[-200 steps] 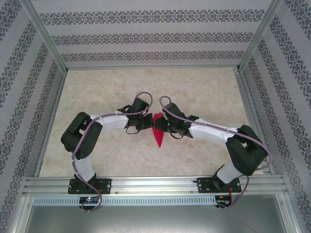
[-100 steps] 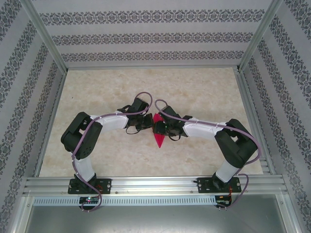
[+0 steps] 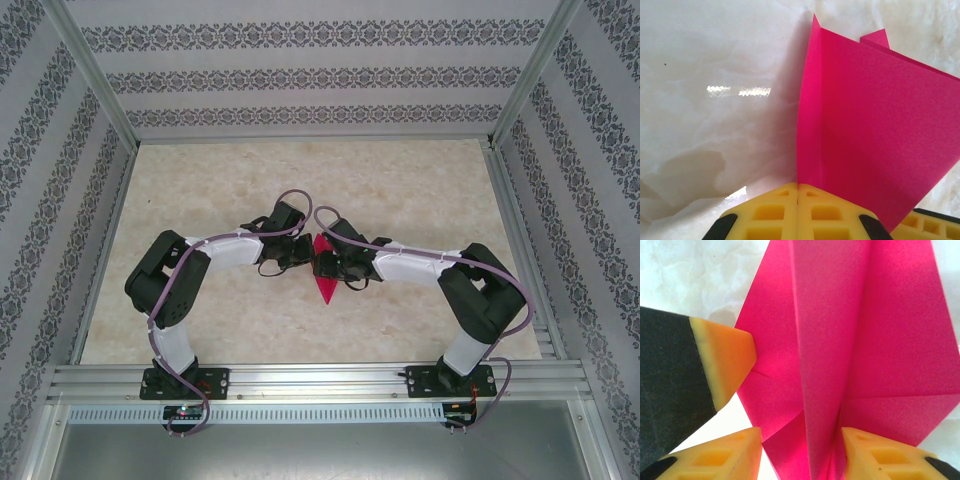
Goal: Fold a paper plane with a square sheet of paper (pick it up from the middle)
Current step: Move the paper plane to the center of the table.
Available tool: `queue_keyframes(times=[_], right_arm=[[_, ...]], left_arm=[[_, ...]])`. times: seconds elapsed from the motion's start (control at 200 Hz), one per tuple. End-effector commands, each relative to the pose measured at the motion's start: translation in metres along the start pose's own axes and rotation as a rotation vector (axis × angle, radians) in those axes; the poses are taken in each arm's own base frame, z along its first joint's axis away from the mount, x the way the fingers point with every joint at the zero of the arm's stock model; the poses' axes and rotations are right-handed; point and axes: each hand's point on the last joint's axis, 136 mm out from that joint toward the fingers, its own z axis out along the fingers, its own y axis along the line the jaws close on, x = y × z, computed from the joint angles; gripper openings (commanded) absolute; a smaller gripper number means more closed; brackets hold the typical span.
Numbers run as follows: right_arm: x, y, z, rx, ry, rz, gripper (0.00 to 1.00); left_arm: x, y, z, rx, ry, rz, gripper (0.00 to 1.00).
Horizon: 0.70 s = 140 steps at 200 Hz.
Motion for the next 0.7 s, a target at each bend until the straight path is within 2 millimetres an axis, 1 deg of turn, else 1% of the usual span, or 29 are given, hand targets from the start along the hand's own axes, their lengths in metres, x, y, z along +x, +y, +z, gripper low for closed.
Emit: queue_keyframes(times=[0.0, 0.165, 0.27, 0.32, 0.579, 0.649, 0.694], right_arm=[[0.004, 0.001, -0.003, 0.007, -0.003, -0.021, 0.41], [0.001, -0.002, -0.007, 0.02, -0.027, -0.01, 0.35], [0.001, -0.005, -0.007, 0.03, -0.032, -0.003, 0.28], [0.002, -0.007, -0.007, 0.039, -0.029, 0.001, 0.26], [0.002, -0.01, -0.003, 0.06, -0.024, 0.013, 0.25], [0.002, -0.01, -0.001, 0.064, -0.017, 0.012, 0.26], [0.002, -0.01, 0.0, 0.066, -0.015, 0.012, 0.29]], left_arm=[[-0.01, -0.011, -0.01, 0.043, -0.035, 0.009, 0.0], [-0.011, -0.011, -0.011, 0.041, -0.036, 0.008, 0.0], [-0.011, -0.011, -0.011, 0.042, -0.036, 0.009, 0.0], [-0.011, -0.01, -0.011, 0.041, -0.036, 0.007, 0.0], [-0.011, -0.011, -0.012, 0.041, -0.036, 0.006, 0.0], [-0.012, -0.012, -0.013, 0.043, -0.035, 0.004, 0.0], [-0.011, -0.012, -0.013, 0.047, -0.032, 0.006, 0.0]])
